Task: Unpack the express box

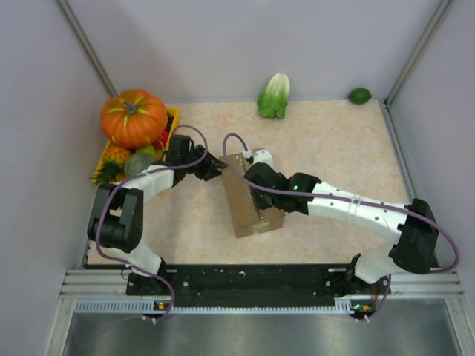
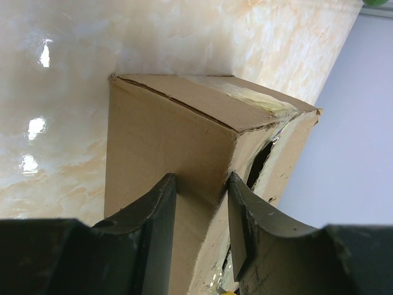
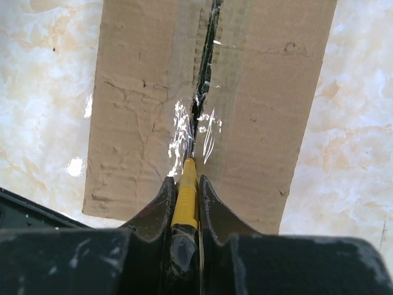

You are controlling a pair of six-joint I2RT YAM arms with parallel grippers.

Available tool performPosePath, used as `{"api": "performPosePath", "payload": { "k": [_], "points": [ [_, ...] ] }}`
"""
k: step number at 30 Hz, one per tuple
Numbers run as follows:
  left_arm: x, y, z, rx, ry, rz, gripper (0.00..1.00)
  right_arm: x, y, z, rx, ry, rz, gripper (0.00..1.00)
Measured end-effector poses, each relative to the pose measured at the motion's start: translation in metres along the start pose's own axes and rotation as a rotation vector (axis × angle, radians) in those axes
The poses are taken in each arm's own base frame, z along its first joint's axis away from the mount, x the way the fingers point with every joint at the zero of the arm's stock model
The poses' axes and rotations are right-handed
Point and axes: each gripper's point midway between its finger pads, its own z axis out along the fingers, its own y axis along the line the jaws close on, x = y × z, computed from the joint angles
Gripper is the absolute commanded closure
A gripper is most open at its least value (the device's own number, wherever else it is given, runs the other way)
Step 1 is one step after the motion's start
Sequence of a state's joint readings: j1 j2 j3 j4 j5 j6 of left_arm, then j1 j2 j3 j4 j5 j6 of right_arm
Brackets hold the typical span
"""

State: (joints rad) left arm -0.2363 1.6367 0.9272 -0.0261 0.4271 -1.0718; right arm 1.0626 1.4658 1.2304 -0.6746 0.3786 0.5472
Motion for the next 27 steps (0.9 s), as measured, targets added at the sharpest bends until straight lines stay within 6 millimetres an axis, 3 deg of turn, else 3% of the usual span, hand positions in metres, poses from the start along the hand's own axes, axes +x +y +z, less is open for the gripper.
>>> {"api": "performPosePath", "payload": {
  "k": [27],
  "points": [
    [0.000,0.001,0.000,0.000,-0.004,0.001,0.78,0.012,0.003,-0.016,-0.051,0.028,-0.010,1.00]
  ]
}}
